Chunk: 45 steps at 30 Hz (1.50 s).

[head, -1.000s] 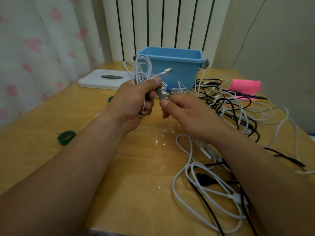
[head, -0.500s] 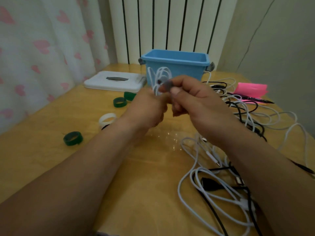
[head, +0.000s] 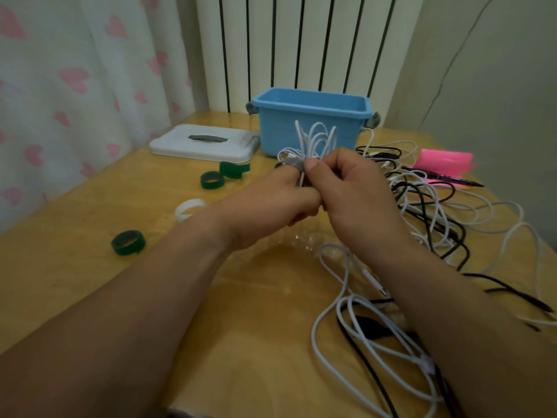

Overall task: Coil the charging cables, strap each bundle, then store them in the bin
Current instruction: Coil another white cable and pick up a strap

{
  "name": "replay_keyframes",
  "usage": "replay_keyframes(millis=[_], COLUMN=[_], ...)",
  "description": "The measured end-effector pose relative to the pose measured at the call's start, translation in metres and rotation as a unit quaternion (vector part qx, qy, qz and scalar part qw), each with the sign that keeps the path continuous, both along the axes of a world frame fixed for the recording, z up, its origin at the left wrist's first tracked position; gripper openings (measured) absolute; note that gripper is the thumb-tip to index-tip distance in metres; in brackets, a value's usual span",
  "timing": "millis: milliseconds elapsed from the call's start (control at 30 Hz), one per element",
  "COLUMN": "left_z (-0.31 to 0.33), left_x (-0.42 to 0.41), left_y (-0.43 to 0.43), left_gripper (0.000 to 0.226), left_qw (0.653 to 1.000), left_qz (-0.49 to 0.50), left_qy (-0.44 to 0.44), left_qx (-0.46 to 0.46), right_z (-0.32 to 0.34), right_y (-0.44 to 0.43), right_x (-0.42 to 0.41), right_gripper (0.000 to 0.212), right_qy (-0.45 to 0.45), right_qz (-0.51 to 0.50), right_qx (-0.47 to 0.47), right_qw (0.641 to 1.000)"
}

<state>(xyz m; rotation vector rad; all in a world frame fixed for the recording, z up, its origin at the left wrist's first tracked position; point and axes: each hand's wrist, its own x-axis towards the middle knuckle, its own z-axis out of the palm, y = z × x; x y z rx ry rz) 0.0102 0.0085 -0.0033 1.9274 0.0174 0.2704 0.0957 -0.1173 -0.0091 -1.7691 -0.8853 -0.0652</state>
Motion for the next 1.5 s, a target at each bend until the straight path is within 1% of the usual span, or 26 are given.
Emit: replay_keyframes(millis=[67,133,200,267,367,467,533,700,833,933,1067,1167,1367,1500], left_z=[0.001,0.000,-0.002,-0.003,-0.003,-0.001,0.001,0.003,0.006,0.007,0.008,0.007,0.004,0.007], left_x=[-0.001,0.003,0.007,0.010,0.010,0.010,0.010,0.010,0.008,0.006,0.007,0.007,0.005,0.003], left_y=[-0.001,-0.002,-0.002,-0.002,-0.004,-0.006,-0.008,-0.013,-0.010,-0.009,-0.007,-0.008,-0.006,-0.009], left_gripper=[0.020,0.025,0.034,0.039,0.035,0.041,0.042,0.037,0.040,0.033,0.024,0.031,0.041,0.057], left_qw=[0.992,0.984,0.981,0.977,0.972,0.961,0.954,0.930,0.922,0.926,0.933,0.941,0.950,0.968], left_qz=[-0.018,0.008,0.070,0.122,0.173,0.215,0.229,0.232,0.239,0.222,0.183,0.159,0.139,0.134], left_qy=[0.012,0.002,-0.023,-0.048,-0.080,-0.111,-0.125,-0.161,-0.159,-0.154,-0.153,-0.145,-0.133,-0.140], left_qx=[-0.120,-0.175,-0.181,-0.166,-0.141,-0.132,-0.147,-0.236,-0.261,-0.264,-0.268,-0.261,-0.244,-0.161], right_z=[-0.001,-0.002,-0.002,-0.002,-0.001,0.000,0.000,-0.001,-0.002,-0.004,-0.006,-0.006,-0.008,-0.005], right_y=[-0.001,-0.001,-0.001,-0.001,-0.001,0.000,0.001,0.001,0.002,0.002,0.001,0.000,-0.002,-0.005], right_x=[0.003,0.004,0.002,0.000,-0.003,-0.005,-0.005,-0.004,-0.005,-0.004,-0.001,0.001,0.006,0.013], right_gripper=[0.029,0.029,0.026,0.022,0.020,0.022,0.024,0.024,0.023,0.024,0.020,0.015,0.017,0.020], right_qy=[0.004,0.008,0.004,-0.005,-0.005,0.008,0.017,0.050,0.035,0.018,0.008,0.017,0.039,0.033], right_qz=[-0.002,0.003,0.011,0.023,0.031,0.035,0.041,0.067,0.071,0.069,0.054,0.053,0.052,0.039], right_qx=[0.011,0.022,0.039,0.048,0.045,0.035,0.030,0.040,0.029,0.033,0.061,0.077,0.069,0.063], right_qw=[1.000,1.000,0.999,0.999,0.998,0.999,0.999,0.996,0.996,0.997,0.997,0.995,0.995,0.997])
